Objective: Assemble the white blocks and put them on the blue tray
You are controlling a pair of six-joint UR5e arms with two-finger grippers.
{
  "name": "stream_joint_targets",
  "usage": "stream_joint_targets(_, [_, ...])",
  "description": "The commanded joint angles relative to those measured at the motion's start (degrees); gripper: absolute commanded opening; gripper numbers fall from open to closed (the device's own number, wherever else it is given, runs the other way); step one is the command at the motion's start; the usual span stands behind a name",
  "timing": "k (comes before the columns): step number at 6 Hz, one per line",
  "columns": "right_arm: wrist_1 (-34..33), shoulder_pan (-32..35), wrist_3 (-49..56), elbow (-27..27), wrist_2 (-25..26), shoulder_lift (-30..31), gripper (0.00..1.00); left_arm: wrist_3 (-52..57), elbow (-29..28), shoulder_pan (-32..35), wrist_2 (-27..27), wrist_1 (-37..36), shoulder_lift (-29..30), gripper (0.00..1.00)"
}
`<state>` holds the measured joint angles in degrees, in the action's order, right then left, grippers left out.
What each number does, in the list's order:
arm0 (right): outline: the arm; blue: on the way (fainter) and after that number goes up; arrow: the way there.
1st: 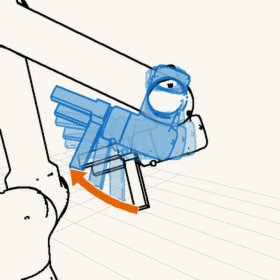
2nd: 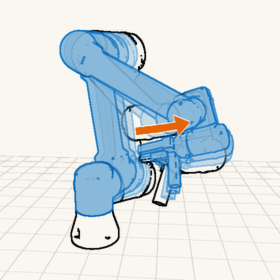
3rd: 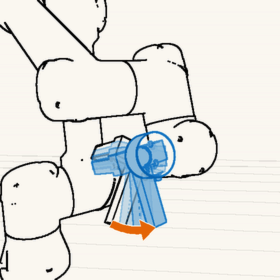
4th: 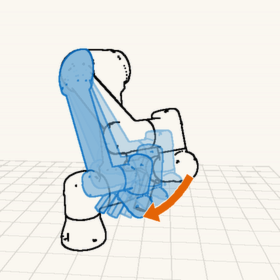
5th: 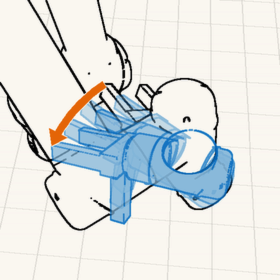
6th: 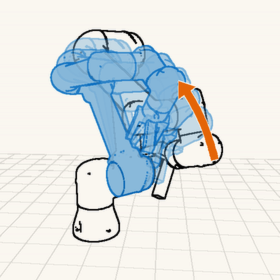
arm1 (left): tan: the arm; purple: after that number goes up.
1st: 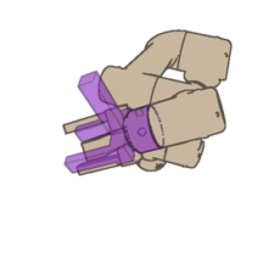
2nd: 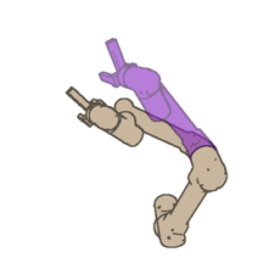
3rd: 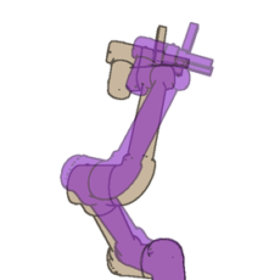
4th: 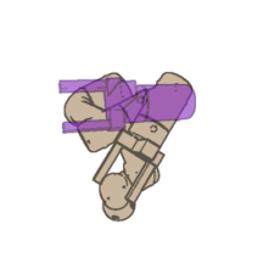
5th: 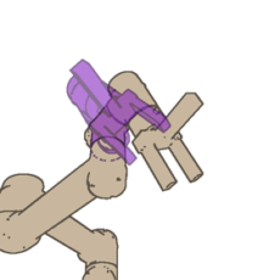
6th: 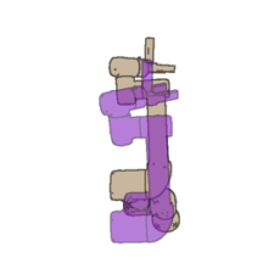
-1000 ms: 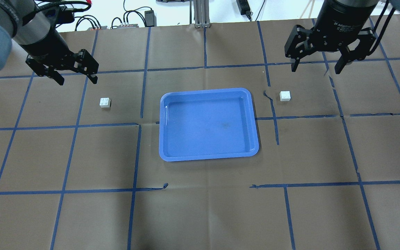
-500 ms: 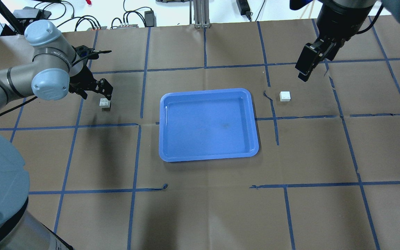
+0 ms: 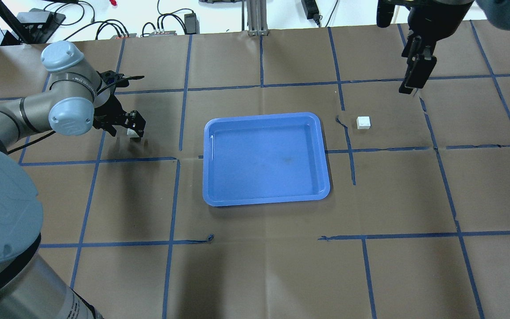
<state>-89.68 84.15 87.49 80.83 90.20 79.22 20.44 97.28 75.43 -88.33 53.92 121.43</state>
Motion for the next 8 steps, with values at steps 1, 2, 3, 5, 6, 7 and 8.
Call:
stream_joint_targets(1, [-0.23, -1.8, 13.55, -2.5, -3.08, -3.97, 1.0, -0.31, -0.51, -0.02, 0.44, -0.22, 0.3, 0.65])
stream_joint_targets(2, [-0.32, -1.89, 15.67, -2.43, -3.54, -4.86, 1.0, -0.4, -0.69, -0.02, 0.36, -0.22, 0.13, 0.41])
stream_joint_targets(3, [-2.41, -2.58, 16.04, -2.17, -7.81, -6.69, 1.0, -0.58, -0.95, 0.07, 0.35, -0.13, 0.04, 0.29])
stream_joint_targets(5, [-9.41, -7.66, 16.31, 2.02, -15.81, -9.95, 1.0, -0.58, -1.3, 0.15, 0.44, 0.13, -1.36, 0.26])
stream_joint_targets(6, [-17.12, -8.82, 16.14, 8.93, -18.89, -10.22, 1.0, 0.38, -0.43, 2.42, 0.44, 0.57, -3.63, 0.26])
stream_joint_targets(7, [-26.94, -9.61, 15.96, 15.96, -20.66, -10.31, 1.0, 1.61, -0.25, 8.71, 0.18, 1.09, -6.0, 0.26])
stream_joint_targets(8, [-33.39, -10.14, 15.96, 21.86, -22.68, -10.75, 1.0, 8.75, -0.16, 15.21, 0.27, 1.45, -6.55, 0.26])
